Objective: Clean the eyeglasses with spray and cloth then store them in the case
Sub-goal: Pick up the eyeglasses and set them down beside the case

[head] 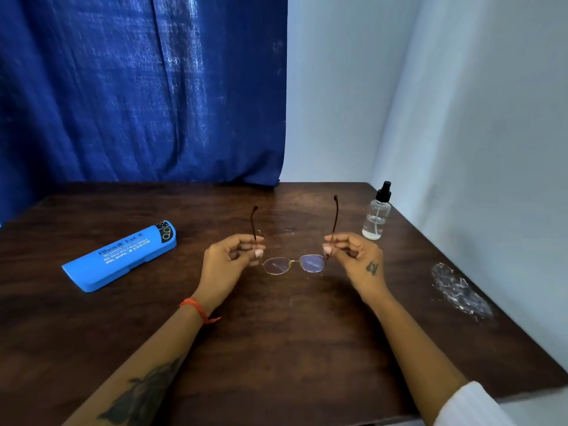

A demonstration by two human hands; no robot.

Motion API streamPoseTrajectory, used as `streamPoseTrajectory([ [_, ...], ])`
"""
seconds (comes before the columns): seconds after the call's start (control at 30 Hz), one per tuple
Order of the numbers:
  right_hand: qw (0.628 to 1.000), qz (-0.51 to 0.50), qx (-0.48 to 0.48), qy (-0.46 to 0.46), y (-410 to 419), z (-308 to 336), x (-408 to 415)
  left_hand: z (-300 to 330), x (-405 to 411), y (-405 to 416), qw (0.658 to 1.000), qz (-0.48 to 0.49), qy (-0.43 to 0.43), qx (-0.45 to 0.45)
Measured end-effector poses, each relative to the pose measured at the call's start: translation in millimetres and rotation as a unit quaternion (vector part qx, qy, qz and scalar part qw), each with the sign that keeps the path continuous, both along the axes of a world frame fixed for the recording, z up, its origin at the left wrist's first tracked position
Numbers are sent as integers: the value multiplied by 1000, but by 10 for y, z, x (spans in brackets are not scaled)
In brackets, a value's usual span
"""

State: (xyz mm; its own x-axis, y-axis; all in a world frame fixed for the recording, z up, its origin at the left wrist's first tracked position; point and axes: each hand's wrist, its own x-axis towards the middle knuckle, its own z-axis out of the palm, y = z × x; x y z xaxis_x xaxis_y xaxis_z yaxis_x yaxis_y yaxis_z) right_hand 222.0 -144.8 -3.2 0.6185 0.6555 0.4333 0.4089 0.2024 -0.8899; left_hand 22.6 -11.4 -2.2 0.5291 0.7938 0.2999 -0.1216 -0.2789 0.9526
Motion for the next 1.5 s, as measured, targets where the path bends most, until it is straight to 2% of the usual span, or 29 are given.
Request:
streamPoseTrajectory([
  [0.23, 998, -15, -49, 34, -73, -60, -43, -85, 15, -103, 1000, 1, 22, -6],
  [0.43, 997, -32, -69, 24, -60, -106, -46, -114, 6, -92, 1000, -3, 26, -6],
  [0.7, 983, -142, -102, -61, -441, -78, -247, -96, -246, -191, 999, -10, 37, 3],
  [0.8, 981, -151, -63, -104, -643, -79, -538, -116, -477, -223, 997, -14, 65, 48],
  [0.9, 991, -78, -35, -108, -627, -47, -910, -93, -742, -228, 983, 9, 107, 152],
  [0.97, 988, -19, -29, -150, -516, 17, -1141, -36, -917, -188, 964, 37, 128, 231],
  [1.13, 953, 53, -18, -299, -90, 219, -1569, 74, -1388, 82, 915, 144, 157, 344],
  [1.27, 912, 89, -59, -397, 316, 332, -1852, 100, -1712, 379, 843, 252, 214, 424],
  [1.33, 889, 98, -69, -443, 530, 351, -1975, 51, -1842, 487, 828, 295, 265, 396],
  [1.5, 828, 112, -111, -538, 1105, 338, -2135, -198, -1960, 670, 860, 309, 323, 245],
])
